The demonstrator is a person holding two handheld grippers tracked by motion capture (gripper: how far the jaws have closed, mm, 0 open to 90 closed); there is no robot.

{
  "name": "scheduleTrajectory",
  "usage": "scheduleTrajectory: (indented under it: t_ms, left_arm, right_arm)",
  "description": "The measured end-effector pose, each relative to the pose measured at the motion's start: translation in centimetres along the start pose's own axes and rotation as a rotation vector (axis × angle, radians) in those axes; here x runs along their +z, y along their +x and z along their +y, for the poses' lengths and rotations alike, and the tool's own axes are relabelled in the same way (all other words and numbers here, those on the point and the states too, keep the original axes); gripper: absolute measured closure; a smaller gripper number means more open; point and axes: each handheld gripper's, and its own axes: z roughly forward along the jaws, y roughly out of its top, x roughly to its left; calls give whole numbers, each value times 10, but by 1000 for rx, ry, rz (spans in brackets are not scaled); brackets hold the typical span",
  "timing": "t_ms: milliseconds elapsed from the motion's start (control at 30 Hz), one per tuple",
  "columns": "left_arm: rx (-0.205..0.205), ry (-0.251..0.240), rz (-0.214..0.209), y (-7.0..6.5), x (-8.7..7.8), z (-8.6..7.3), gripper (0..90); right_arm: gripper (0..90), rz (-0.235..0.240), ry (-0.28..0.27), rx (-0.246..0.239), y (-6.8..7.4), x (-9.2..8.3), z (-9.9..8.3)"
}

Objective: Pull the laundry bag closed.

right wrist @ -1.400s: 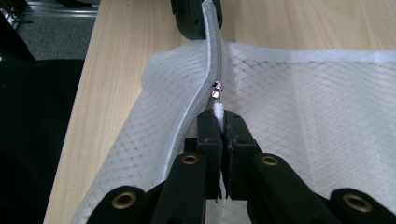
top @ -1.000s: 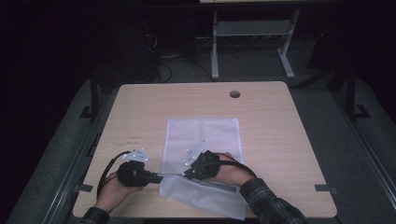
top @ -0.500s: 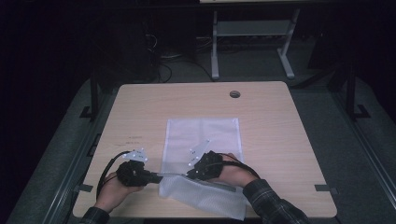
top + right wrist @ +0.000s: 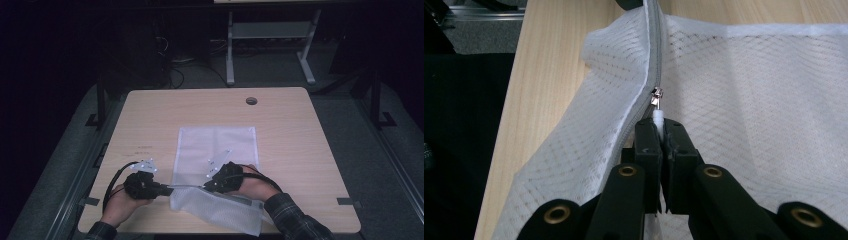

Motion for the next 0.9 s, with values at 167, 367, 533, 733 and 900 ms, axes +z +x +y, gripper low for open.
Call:
scheduleTrajectory:
  t_ms: [167, 367, 533, 733, 900]
  left_arm:
    - [0, 2, 5, 1, -1, -1, 843]
    - [-3, 3, 5, 2, -2, -1, 843]
    - [-7, 2, 5, 2, -3, -2, 843]
    - [-8, 3, 8, 4, -4, -3, 843]
    - [-13, 1, 9, 4, -5, -3, 843]
  right_arm:
    - [862, -6, -1, 2, 0, -2, -3]
    - [862, -10, -3, 8, 0, -5, -7]
    - [862, -13, -5, 16, 1, -8, -9]
    - [862, -21, -7, 22, 1, -11, -13]
    - [862, -27, -10, 29, 2, -15, -17]
